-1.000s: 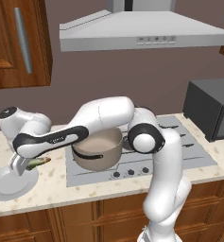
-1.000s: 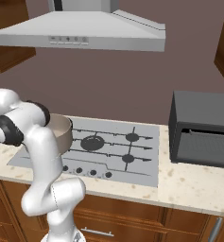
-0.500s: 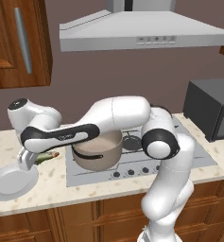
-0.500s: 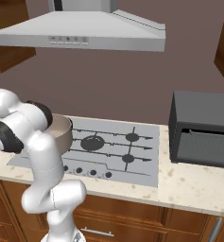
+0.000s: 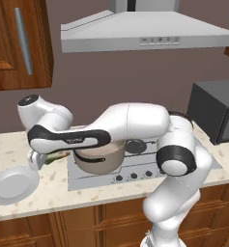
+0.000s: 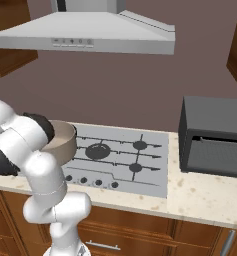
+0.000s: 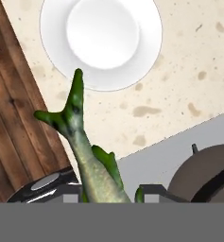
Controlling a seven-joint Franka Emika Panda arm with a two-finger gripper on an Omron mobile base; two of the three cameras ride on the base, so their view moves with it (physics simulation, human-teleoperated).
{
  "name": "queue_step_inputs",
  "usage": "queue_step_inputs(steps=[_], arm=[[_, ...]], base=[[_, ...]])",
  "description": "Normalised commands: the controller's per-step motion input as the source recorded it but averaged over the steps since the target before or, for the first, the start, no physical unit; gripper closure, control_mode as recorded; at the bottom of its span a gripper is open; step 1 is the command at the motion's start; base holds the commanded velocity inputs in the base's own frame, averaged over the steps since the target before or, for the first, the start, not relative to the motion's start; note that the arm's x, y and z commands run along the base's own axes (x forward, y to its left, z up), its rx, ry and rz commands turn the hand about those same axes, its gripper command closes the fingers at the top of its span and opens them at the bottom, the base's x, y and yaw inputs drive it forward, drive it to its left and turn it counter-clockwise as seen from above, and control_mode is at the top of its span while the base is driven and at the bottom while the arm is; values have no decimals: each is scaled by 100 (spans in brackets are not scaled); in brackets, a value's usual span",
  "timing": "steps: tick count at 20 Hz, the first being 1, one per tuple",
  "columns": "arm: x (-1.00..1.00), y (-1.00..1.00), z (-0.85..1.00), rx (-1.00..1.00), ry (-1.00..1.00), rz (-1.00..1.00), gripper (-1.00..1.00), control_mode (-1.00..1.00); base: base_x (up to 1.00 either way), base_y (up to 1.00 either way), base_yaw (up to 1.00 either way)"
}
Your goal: Retrieve the frozen meat and place it in the pot on a burner. Then turn the burner on.
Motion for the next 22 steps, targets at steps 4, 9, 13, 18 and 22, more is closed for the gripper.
queue_step_inputs(steps=[4,9,13,18,22], arm=[[-4,-38,14,0,0,0,100,-100],[-2,-40,13,0,0,0,100,-100],[-1,-36,13,0,0,0,100,-100],[0,-40,14,0,0,0,100,-100],[0,-36,14,0,0,0,100,-100]], base=[[0,0,0],[0,0,0],[0,0,0],[0,0,0],[0,0,0]])
